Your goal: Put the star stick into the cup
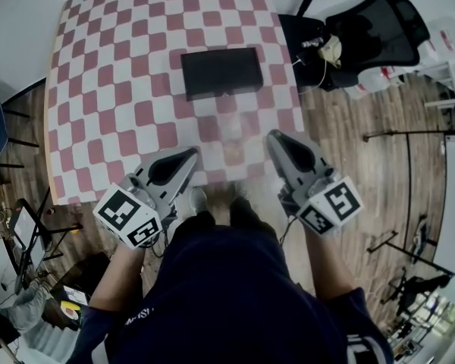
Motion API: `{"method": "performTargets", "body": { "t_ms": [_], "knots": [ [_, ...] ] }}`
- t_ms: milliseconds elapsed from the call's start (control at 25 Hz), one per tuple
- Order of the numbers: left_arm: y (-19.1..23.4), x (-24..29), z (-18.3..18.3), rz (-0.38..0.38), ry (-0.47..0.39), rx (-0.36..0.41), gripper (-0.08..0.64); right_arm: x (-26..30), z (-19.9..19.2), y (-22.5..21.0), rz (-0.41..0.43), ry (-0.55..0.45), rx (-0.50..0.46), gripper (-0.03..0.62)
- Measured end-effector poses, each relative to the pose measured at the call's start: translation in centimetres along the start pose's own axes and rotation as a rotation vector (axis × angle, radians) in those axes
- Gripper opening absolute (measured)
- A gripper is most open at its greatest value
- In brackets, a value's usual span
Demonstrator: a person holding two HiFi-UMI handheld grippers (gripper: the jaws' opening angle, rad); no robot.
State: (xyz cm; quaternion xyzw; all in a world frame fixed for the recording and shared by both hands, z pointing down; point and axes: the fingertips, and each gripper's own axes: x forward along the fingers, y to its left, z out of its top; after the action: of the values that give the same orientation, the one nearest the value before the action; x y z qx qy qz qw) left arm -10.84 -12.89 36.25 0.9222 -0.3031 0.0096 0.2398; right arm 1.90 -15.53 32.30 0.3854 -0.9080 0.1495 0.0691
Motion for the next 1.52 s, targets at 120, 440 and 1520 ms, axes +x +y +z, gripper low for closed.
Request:
{"method": "performTargets", "body": {
  "t_ms": [120, 440, 1520],
  "knots": [
    [0.1, 0.8, 0.1, 0.033, -0.002, -0.001, 0.031, 0.4, 0.1, -0.8, 0.032, 0.008, -0.029, 0.026],
    [0.0, 3.1, -0.7, 0.166, -0.018, -0.044, 0.031, 2.8, -0.4, -3.0, 0.162, 0.043, -0.147, 0.026],
    [1.3, 5.0, -5.6, 0.329, 0.047, -0.143, 0.031, 5.7, -11.4, 1.8, 0.428, 0.120, -0.724, 0.026]
  ]
}}
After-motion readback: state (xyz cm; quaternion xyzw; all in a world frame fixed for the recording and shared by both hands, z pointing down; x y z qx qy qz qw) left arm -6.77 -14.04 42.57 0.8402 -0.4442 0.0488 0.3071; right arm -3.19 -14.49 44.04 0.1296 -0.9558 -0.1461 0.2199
